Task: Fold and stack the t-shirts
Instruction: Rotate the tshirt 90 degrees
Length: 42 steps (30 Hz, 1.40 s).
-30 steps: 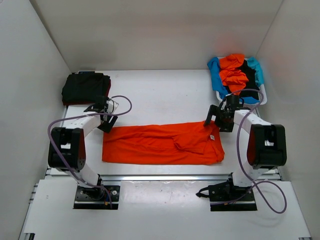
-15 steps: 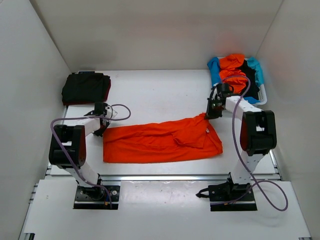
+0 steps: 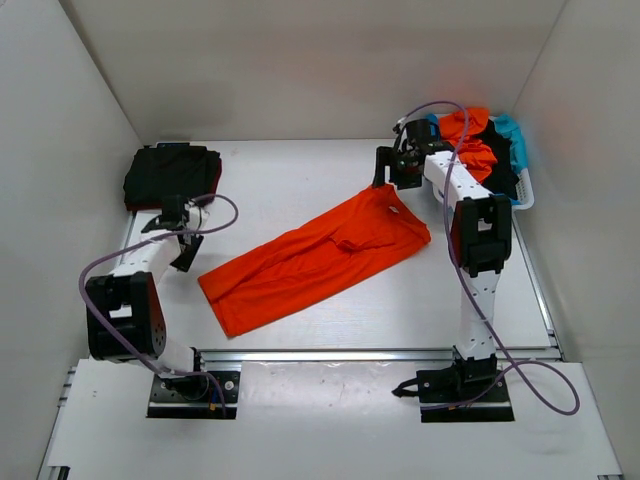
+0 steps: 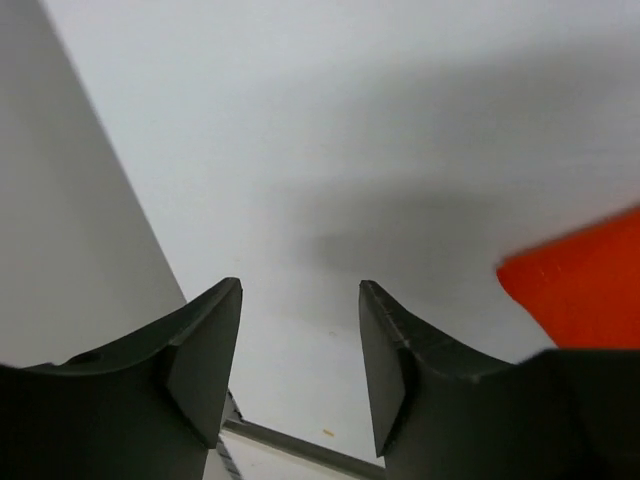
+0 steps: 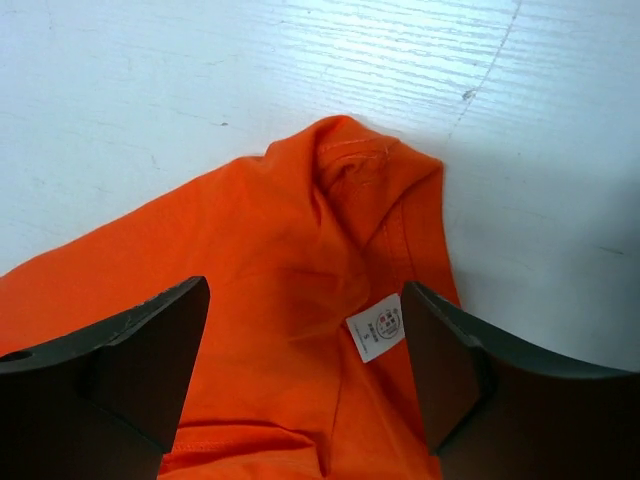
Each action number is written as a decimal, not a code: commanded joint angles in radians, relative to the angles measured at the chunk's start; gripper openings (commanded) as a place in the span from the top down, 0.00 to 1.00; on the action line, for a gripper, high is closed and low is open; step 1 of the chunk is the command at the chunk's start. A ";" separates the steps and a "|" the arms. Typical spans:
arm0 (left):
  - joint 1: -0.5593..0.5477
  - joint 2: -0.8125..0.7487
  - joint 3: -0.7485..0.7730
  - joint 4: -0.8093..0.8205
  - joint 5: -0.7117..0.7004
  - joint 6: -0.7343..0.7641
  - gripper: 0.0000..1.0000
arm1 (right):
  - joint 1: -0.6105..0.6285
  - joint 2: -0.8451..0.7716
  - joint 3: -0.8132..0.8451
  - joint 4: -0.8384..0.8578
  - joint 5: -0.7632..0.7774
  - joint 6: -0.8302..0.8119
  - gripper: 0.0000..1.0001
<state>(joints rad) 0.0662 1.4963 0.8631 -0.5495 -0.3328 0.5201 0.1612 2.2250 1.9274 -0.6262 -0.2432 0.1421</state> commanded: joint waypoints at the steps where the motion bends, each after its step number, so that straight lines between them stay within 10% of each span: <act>1: 0.018 -0.053 0.086 -0.013 0.037 -0.064 0.37 | -0.022 -0.062 0.013 -0.033 0.021 -0.006 0.24; 8: -0.054 0.122 0.168 -0.053 0.233 -0.097 0.35 | -0.022 -0.350 -0.408 0.022 0.172 0.144 0.36; 12: -0.111 0.176 0.175 -0.038 0.236 -0.078 0.35 | -0.043 -0.514 -0.684 0.118 0.191 0.237 0.63; 19: -0.137 0.191 0.125 -0.038 0.218 -0.046 0.48 | -0.077 -0.466 -0.811 0.181 0.144 0.287 0.43; 25: -0.186 0.176 0.065 -0.121 0.294 -0.020 0.73 | -0.089 -0.294 -0.617 0.114 0.095 0.286 0.46; 30: -0.229 0.107 -0.025 -0.180 0.359 0.000 0.75 | -0.068 -0.087 -0.386 0.033 -0.002 0.182 0.88; 42: -0.393 0.065 -0.082 -0.294 0.475 0.001 0.71 | -0.002 0.163 0.094 -0.049 -0.060 0.136 0.85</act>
<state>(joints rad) -0.3084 1.5478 0.8234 -0.8021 0.0383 0.5259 0.1646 2.3726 1.9774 -0.6586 -0.2489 0.2909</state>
